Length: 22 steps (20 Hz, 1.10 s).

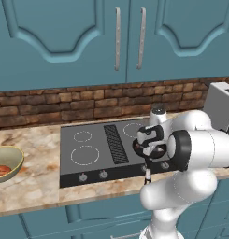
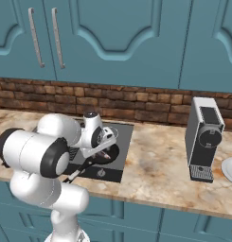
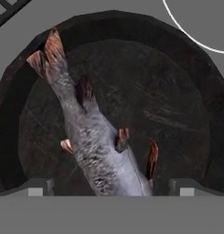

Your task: Place the fish on the plate and place the sweet potato on the same plate.

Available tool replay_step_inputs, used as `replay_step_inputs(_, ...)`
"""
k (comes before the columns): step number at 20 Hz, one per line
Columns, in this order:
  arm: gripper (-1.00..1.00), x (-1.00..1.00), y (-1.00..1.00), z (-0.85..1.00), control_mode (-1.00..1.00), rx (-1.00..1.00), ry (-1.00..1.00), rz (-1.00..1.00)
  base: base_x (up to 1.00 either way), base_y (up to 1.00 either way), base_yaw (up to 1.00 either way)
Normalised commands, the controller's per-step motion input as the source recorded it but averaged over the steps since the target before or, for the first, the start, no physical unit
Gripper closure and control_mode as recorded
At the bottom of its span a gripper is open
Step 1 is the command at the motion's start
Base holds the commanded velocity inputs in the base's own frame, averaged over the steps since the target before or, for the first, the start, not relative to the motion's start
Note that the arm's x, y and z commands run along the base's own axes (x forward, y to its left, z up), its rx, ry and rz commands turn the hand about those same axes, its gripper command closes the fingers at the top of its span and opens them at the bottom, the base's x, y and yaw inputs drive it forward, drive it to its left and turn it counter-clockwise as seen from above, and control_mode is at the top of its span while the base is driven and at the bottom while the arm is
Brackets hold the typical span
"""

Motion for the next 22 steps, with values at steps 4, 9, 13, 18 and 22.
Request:
replay_step_inputs(4,-1.0,0.0,0.0,-0.16,-1.0,0.0,-0.02,0.0,0.0,0.0,0.0)
replay_step_inputs(9,-1.0,0.04,0.0,-0.13,-1.0,0.0,-0.03,0.0,0.0,0.0,0.0)
replay_step_inputs(13,-1.0,0.16,0.0,-0.13,-1.0,0.0,-0.01,0.0,0.0,0.0,0.0)
replay_step_inputs(18,1.0,0.0,0.0,0.0,-1.0,0.0,-0.01,0.0,0.0,0.0,0.0)
replay_step_inputs(22,1.0,-0.03,0.0,0.66,-1.0,0.01,-0.11,-0.04,0.0,0.0,0.0)
